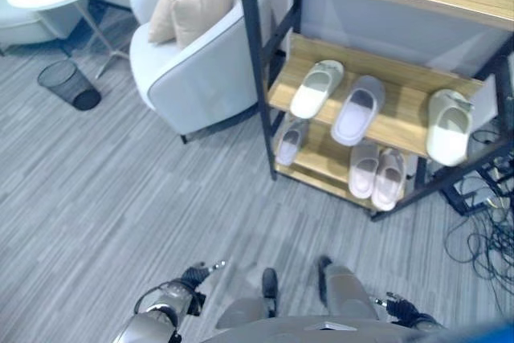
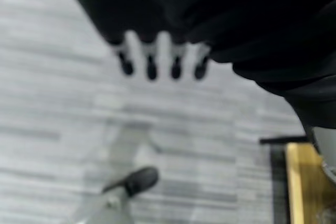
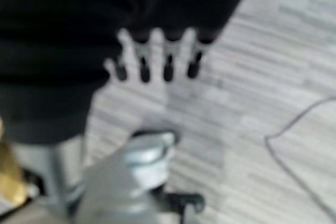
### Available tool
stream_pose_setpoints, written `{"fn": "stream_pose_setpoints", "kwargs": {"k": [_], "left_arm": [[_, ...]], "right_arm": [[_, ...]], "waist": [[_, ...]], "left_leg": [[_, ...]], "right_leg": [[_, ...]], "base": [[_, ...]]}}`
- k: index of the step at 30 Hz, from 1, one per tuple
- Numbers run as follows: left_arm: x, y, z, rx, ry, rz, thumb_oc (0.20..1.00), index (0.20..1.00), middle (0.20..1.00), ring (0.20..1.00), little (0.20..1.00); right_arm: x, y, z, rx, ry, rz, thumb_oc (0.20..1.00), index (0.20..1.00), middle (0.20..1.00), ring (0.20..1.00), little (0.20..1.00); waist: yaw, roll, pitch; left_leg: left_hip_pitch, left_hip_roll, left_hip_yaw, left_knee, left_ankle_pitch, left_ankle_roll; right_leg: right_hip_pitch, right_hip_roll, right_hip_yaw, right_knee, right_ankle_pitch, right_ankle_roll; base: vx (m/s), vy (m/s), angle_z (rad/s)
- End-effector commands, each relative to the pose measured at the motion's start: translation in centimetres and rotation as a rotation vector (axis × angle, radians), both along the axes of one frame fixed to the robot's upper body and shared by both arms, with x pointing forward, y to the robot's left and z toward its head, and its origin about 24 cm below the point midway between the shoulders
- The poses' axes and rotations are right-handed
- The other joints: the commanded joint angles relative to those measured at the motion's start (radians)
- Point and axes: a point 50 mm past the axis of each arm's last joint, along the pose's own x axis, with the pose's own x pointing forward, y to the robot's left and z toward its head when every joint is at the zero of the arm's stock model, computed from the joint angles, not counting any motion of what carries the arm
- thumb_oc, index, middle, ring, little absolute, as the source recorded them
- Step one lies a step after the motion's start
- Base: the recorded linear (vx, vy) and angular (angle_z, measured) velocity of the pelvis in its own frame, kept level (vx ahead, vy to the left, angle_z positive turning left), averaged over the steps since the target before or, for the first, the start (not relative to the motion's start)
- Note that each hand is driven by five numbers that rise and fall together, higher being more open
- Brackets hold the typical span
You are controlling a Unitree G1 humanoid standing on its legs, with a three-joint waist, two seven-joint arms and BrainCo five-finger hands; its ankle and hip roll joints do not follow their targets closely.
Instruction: Arrange the slippers neatly on the shoe rack.
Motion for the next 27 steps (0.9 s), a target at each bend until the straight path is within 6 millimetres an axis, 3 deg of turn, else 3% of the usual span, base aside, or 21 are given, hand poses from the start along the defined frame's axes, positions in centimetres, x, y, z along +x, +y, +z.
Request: {"fn": "stream_pose_setpoints", "kwargs": {"k": [1, 5, 8, 9, 10, 12, 13, 14, 15, 16, 20, 25, 26, 27], "left_arm": [[0.8, -0.3, 0.4, -0.017, -0.065, 0.0, 1.0, 1.0, 1.0, 1.0, 1.0], [-0.3, -0.8, -0.2, -0.024, -0.027, -0.032, 1.0, 1.0, 1.0, 1.0, 1.0], [-0.9, -1.2, -0.4, -0.026, -0.006, -0.044, 1.0, 1.0, 1.0, 1.0, 1.0], [-1.3, -1.2, -0.6, -0.039, 0.002, -0.004, 1.0, 1.0, 1.0, 1.0, 1.0], [-1.3, -1.2, -0.6, -0.039, 0.002, -0.004, 1.0, 1.0, 1.0, 1.0, 1.0], [-2.9, -0.9, -1.1, -0.091, 0.026, 0.171, 1.0, 1.0, 1.0, 1.0, 1.0], [-2.9, -0.9, -1.1, -0.091, 0.026, 0.171, 1.0, 1.0, 1.0, 1.0, 1.0], [-3.7, -0.9, -1.3, -0.099, 0.04, 0.213, 1.0, 1.0, 1.0, 1.0, 1.0], [-4.3, -1.1, -1.5, -0.104, 0.058, 0.231, 1.0, 1.0, 1.0, 1.0, 1.0], [-4.9, -1.3, -1.7, -0.102, 0.083, 0.224, 1.0, 1.0, 1.0, 1.0, 1.0], [-6.4, -1.2, -2.0, -0.089, 0.13, 0.203, 1.0, 1.0, 1.0, 1.0, 1.0], [-6.3, -0.9, -1.9, -0.071, 0.123, 0.157, 1.0, 1.0, 1.0, 1.0, 1.0], [-5.7, -0.6, -1.7, -0.064, 0.095, 0.151, 1.0, 1.0, 1.0, 1.0, 1.0], [-5.7, -0.6, -1.7, -0.064, 0.095, 0.151, 1.0, 1.0, 1.0, 1.0, 1.0]], "right_arm": [[-0.7, -0.9, 0.1, -0.037, 0.025, 0.003, 1.0, 1.0, 1.0, 1.0, 1.0], [-1.5, -1.6, 0.1, -0.06, 0.051, -0.001, 1.0, 1.0, 1.0, 1.0, 1.0], [-1.0, -2.2, 0.4, -0.085, 0.034, -0.009, 1.0, 1.0, 1.0, 1.0, 1.0], [-0.3, -2.3, 0.6, -0.089, 0.009, 0.0, 1.0, 1.0, 1.0, 1.0, 1.0], [-0.3, -2.3, 0.6, -0.089, 0.009, 0.0, 1.0, 1.0, 1.0, 1.0, 1.0], [0.2, -2.1, 0.6, -0.085, -0.01, 0.026, 1.0, 1.0, 1.0, 1.0, 1.0], [0.2, -2.1, 0.6, -0.085, -0.01, 0.026, 1.0, 1.0, 1.0, 1.0, 1.0], [0.2, -2.0, 0.6, -0.086, -0.012, 0.027, 1.0, 1.0, 1.0, 1.0, 1.0], [0.6, -1.9, 0.7, -0.085, -0.027, 0.033, 1.0, 1.0, 1.0, 1.0, 1.0], [1.1, -1.6, 0.8, -0.075, -0.046, 0.04, 1.0, 1.0, 1.0, 1.0, 1.0], [1.1, -1.8, 0.9, -0.067, -0.07, 0.006, 1.0, 1.0, 1.0, 1.0, 1.0], [3.4, -1.6, 1.7, -0.029, -0.192, -0.064, 1.0, 1.0, 1.0, 1.0, 1.0], [5.2, -1.3, 2.4, -0.035, -0.257, -0.048, 1.0, 1.0, 1.0, 1.0, 1.0], [5.2, -1.3, 2.4, -0.035, -0.257, -0.048, 1.0, 1.0, 1.0, 1.0, 1.0]], "waist": [[-0.014, -0.017, 0.035], [-0.011, -0.014, 0.02], [-0.002, -0.024, 0.039], [0.009, -0.031, 0.049], [0.009, -0.03, 0.049], [0.029, -0.033, 0.028], [0.029, -0.033, 0.029], [0.04, -0.034, 0.018], [0.056, -0.03, 0.004], [0.054, -0.019, -0.006], [0.039, -0.009, -0.033], [0.038, -0.006, -0.047], [0.039, 0.003, -0.043], [0.04, 0.002, -0.043]], "left_leg": [[-0.055, 0.035, -0.011, 0.171, -0.129, -0.083], [-0.056, 0.037, -0.011, 0.213, -0.149, -0.1], [-0.145, 0.06, -0.014, 0.4, -0.093, -0.144], [-0.191, 0.068, -0.033, 0.476, -0.074, -0.148], [-0.192, 0.069, -0.033, 0.478, -0.075, -0.148], [-0.176, 0.082, -0.075, 0.381, -0.113, -0.136], [-0.172, 0.082, -0.074, 0.378, -0.112, -0.136], [-0.166, 0.093, -0.106, 0.31, -0.101, -0.141], [-0.185, 0.113, -0.187, 0.215, -0.045, -0.152], [-0.17, 0.131, -0.214, 0.127, -0.015, -0.16], [-0.124, 0.136, -0.188, 0.102, -0.021, -0.16], [-0.105, 0.086, -0.135, 0.121, -0.065, -0.128], [-0.103, 0.071, -0.103, 0.132, -0.082, -0.112], [-0.103, 0.071, -0.102, 0.133, -0.082, -0.111]], "right_leg": [[0.184, 0.006, -0.034, -0.154, 0.079, 0.0], [0.225, 0.02, -0.024, -0.189, 0.064, -0.02], [0.247, 0.029, -0.016, -0.192, 0.049, -0.05], [0.255, 0.036, -0.013, -0.188, 0.038, -0.067], [0.254, 0.037, -0.013, -0.187, 0.037, -0.067], [0.277, 0.04, 0.0, -0.208, 0.021, -0.061], [0.279, 0.039, 0.0, -0.209, 0.021, -0.061], [0.293, 0.041, 0.012, -0.223, 0.017, -0.057], [0.307, 0.044, 0.026, -0.237, 0.012, -0.05], [0.324, 0.043, 0.038, -0.244, 0.001, -0.045], [0.332, 0.014, 0.06, -0.246, 0.013, -0.024], [0.32, -0.048, 0.101, -0.242, 0.045, 0.018], [0.298, -0.068, 0.104, -0.227, 0.064, 0.035], [0.297, -0.068, 0.106, -0.227, 0.064, 0.035]], "base": [[0.1, -0.147, 0.28], [0.08, -0.129, 0.15], [-0.04, -0.122, -0.03], [-0.05, -0.104, 0.07], [0.07, -0.052, -0.08], [0.14, 0.007, -0.35], [0.15, 0.037, -0.38], [0.2, 0.099, -0.13], [0.3, 0.206, -0.35], [0.22, 0.177, -0.31], [0.14, 0.208, -0.27], [0.06, 0.262, -0.51], [-0.02, 0.172, -0.7], [-0.06, 0.231, -0.67]]}}
